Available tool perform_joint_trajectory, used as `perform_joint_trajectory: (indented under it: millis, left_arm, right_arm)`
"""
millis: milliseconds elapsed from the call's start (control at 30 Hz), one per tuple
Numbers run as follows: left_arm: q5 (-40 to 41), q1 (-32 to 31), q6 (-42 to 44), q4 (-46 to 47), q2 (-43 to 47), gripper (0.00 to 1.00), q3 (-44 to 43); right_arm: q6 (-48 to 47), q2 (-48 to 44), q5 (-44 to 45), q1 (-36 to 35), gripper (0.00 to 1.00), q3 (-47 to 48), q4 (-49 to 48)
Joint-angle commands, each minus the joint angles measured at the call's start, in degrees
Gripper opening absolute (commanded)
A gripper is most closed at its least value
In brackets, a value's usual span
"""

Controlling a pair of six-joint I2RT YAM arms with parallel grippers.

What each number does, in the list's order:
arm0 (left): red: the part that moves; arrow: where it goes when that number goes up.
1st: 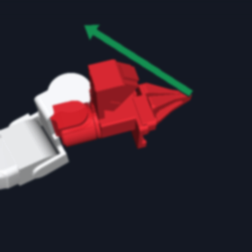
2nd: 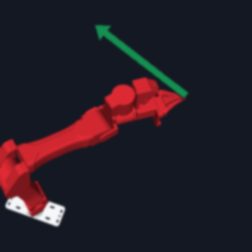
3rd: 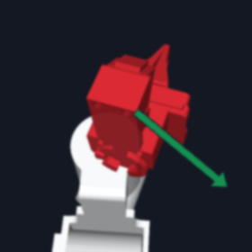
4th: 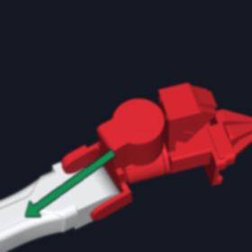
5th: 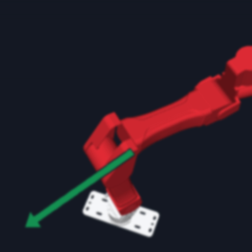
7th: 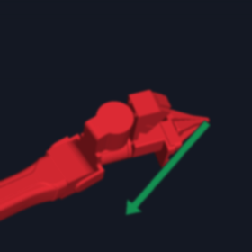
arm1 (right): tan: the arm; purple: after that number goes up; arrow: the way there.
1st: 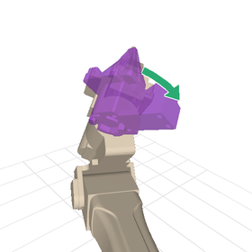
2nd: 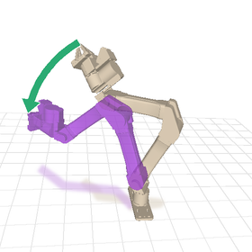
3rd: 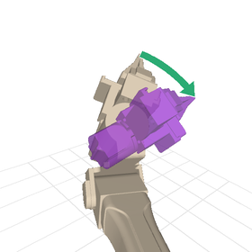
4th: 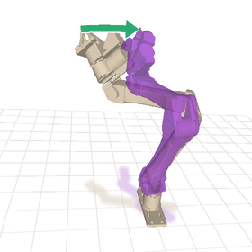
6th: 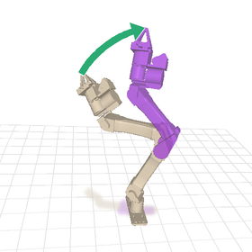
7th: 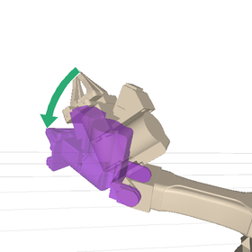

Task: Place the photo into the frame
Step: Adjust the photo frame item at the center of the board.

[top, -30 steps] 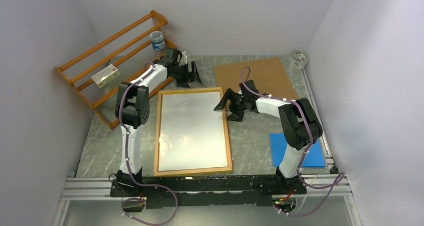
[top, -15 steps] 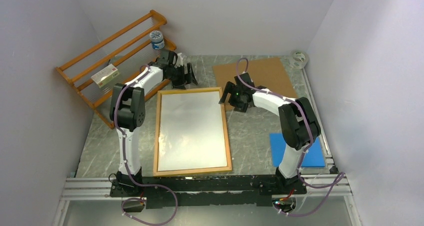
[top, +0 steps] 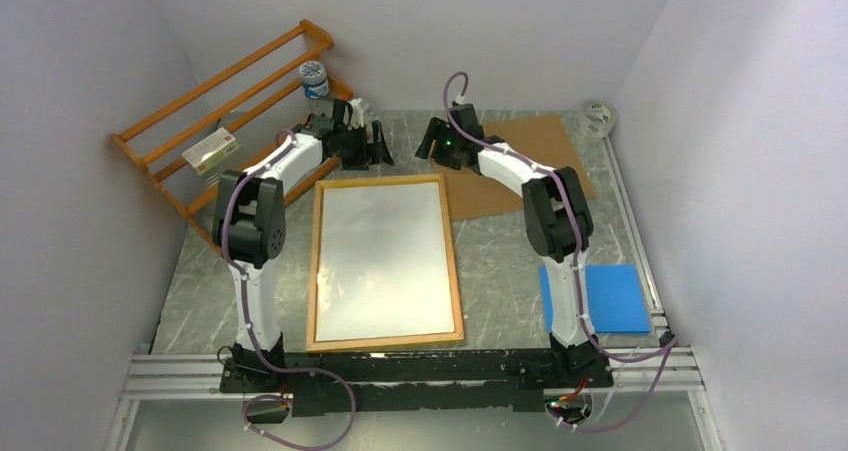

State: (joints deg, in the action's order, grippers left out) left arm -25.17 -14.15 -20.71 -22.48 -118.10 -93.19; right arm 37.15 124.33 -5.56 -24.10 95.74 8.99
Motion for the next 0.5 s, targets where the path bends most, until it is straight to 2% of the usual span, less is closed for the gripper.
perform_joint_trajectory:
  millis: [0, 200, 467]
  left_arm:
    - [2.7, 0.0, 3.2, 0.5, -3.7, 0.88, -5.8]
    - [2.9, 0.0, 5.9, -2.3, -8.7, 0.88, -10.4]
    - [3.3, 0.3, 8.0, -5.4, -12.0, 0.88, -12.4]
  right_arm:
    - [-2.3, 4.0, -4.0, -0.4, 0.67, 6.1, -2.2]
    - [-4.7, 10.8, -4.5, -0.9, 0.66, 13.7, 1.5]
    - [-9.0, 16.3, -0.4, -1.0, 0.66, 19.9, 13.4]
